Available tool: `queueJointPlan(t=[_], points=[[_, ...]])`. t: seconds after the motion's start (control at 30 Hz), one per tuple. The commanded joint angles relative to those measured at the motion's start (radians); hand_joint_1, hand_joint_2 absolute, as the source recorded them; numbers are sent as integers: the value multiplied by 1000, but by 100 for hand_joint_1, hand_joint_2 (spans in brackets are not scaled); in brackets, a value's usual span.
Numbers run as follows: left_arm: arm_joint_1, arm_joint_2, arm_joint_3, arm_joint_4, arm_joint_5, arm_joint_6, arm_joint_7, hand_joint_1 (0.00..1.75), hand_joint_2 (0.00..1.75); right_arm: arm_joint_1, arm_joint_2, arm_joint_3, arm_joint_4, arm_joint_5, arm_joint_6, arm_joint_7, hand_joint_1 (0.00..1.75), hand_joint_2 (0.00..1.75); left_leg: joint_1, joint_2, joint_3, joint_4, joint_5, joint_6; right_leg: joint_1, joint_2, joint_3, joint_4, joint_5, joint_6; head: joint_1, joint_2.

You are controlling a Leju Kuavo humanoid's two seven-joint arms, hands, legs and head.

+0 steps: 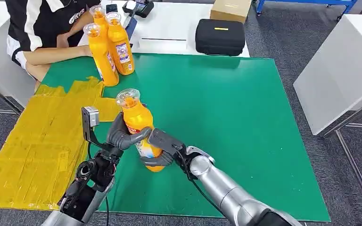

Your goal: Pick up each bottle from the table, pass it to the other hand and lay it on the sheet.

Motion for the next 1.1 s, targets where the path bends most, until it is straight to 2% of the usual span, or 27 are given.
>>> queueJointPlan(t=[0.03, 0.1, 0.13, 0.17, 0.2, 0.33, 0.4, 0.43, 0.5, 0.57, 0.83, 0.87, 0.97, 1.0, 1.03, 1.1], points=[[-90, -15, -15, 62, 8, -1, 0, 175, 175, 12, -8, 43, 13, 11, -1, 9, 175, 175, 1, -5, 6, 1, -3, 1, 2, -3, 8, 1, -4, -6, 0, 0], [-90, -15, -15, 62, 8, -1, 0, 175, 175, 12, -8, 43, 13, 11, -1, 9, 175, 175, 1, -4, 3, 0, -1, 0, 1, -3, 5, 0, -2, -4, 0, 0], [-89, -15, -12, 60, 8, 0, 1, 175, 175, 15, -6, 35, 8, 8, -12, 12, 108, 175, 1, -4, 3, 0, -1, 0, 1, -3, 4, 0, -2, -4, 0, 0], [-88, -15, -11, 59, 8, 2, 1, 175, 175, 16, -5, 30, 5, 6, -17, 14, 12, 175, 1, -5, 6, 1, -3, 0, 2, -4, 7, 1, -4, -6, 0, 0], [-86, -14, -8, 57, 9, 4, 1, 175, 175, 18, -5, 25, -2, 6, -31, 15, 0, 175, 1, -4, 4, 0, -2, 0, 1, -3, 5, 0, -2, -4, 0, 0], [-72, -17, 15, 29, 7, 26, 3, 175, 175, 32, -7, -5, -53, 2, -96, 25, 0, 175, 1, -4, 5, 1, -3, 0, 2, -3, 7, 1, -3, -5, 0, 0], [-59, -16, 33, 3, -2, 44, 2, 175, 175, 51, -7, -19, -112, 25, -202, 32, 0, 175, 1, -2, 2, 0, -1, 0, 1, -1, 4, 0, -1, -3, 0, 0], [-54, -14, 40, -7, -9, 52, 0, 175, 175, 63, -11, -23, -154, 37, -237, 30, 0, 175, 1, -2, 6, 1, -4, 1, 1, 0, 7, 1, -4, -6, 0, 0], [-52, -13, 47, -10, -17, 63, 0, 175, 175, 93, -21, -31, -237, 49, -276, 27, 0, 175, 1, -2, 2, 0, -2, 0, 1, -1, 4, 0, -1, -3, 0, 0], [-51, -12, 49, -5, -23, 71, -4, 175, 175, 120, -31, -40, -308, 52, -297, 19, 0, 175, 1, -3, 8, 2, -6, 1, 2, -1, 10, 3, -6, -8, 0, 0], [-60, -7, 76, 3, -126, 200, -62, 175, 175, 238, -69, -103, -582, -16, -402, -92, 0, 175, 1, -3, 2, 0, -2, 0, 1, -2, 4, 0, -2, -4, 0, 0], [-61, -2, 74, 2, -171, 251, -80, 175, 175, 244, -73, -106, -598, -25, -412, -100, 0, 175, 1, -4, 4, 1, -3, 1, 1, -2, 6, 1, -3, -5, 0, 0], [-77, 20, 54, 1, -433, 546, -149, 175, 175, 271, -85, -114, -670, -48, -449, -143, 0, 175, 1, -4, 5, 1, -4, 1, 1, -2, 7, 1, -4, -6, 0, 0], [-79, 22, 60, 0, -457, 564, -151, 175, 175, 277, -87, -114, -688, -50, -456, -151, 0, 175, 1, -4, 13, 4, -9, 1, 2, -1, 14, 4, -9, -11, 0, 0], [-87, 35, 66, 6, -561, 658, -155, 175, 175, 287, -91, -115, -721, -50, -472, -160, 0, 175, 1, -4, 14, 4, -9, 1, 2, -1, 15, 5, -9, -13, 0, 0], [-111, 64, 49, 46, -805, 830, -112, 175, 175, 306, -95, -120, -789, -37, -521, -198, 0, 175, 1, -4, 10, 3, -7, 1, 2, -1, 11, 4, -7, -10, 0, 0]])
